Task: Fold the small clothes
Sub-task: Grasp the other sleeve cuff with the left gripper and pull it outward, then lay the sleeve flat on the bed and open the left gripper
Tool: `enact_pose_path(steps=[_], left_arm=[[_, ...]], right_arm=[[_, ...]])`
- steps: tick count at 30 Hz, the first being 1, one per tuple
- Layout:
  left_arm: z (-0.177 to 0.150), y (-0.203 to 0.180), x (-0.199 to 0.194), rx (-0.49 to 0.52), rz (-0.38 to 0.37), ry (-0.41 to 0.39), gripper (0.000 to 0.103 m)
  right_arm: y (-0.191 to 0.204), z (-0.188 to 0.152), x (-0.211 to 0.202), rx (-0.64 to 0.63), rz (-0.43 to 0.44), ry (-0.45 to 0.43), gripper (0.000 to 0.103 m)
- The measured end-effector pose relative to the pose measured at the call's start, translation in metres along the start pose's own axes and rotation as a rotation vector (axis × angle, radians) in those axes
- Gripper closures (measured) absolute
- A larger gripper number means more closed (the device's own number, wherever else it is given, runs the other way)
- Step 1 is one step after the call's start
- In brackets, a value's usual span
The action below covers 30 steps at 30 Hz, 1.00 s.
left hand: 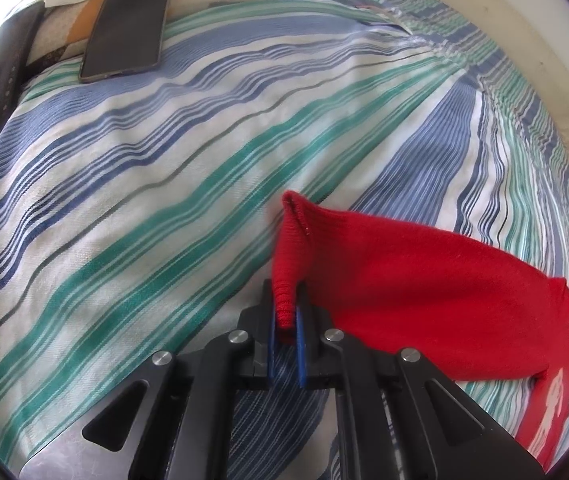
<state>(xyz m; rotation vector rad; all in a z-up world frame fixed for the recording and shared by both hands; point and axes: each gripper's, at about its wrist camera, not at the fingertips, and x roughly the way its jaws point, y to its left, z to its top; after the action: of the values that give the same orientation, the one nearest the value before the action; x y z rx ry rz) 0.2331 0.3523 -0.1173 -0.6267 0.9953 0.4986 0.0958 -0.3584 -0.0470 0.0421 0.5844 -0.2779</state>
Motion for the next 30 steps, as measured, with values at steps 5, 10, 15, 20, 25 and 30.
enact_pose_path(steps=[5,10,15,20,25,30], left_arm=[[0.000,0.000,0.000,-0.001,-0.001,0.000,0.096],[0.000,0.002,0.000,-0.005,-0.005,0.001,0.096],[0.000,0.005,-0.001,-0.016,-0.013,0.002,0.093],[-0.001,0.005,-0.003,-0.013,-0.017,-0.003,0.092],[-0.005,0.002,-0.008,0.008,-0.007,-0.022,0.088],[-0.007,0.007,-0.018,-0.011,-0.022,-0.037,0.072]], right_arm=[[-0.001,0.000,0.001,0.007,-0.002,0.003,0.031],[-0.001,0.000,0.001,0.006,-0.003,0.003,0.031],[-0.002,0.000,0.001,0.010,-0.006,0.003,0.031],[-0.004,0.000,0.002,0.015,-0.009,0.003,0.031],[-0.004,0.000,0.002,0.013,-0.010,0.003,0.031],[-0.006,0.000,0.001,0.013,-0.014,-0.002,0.030]])
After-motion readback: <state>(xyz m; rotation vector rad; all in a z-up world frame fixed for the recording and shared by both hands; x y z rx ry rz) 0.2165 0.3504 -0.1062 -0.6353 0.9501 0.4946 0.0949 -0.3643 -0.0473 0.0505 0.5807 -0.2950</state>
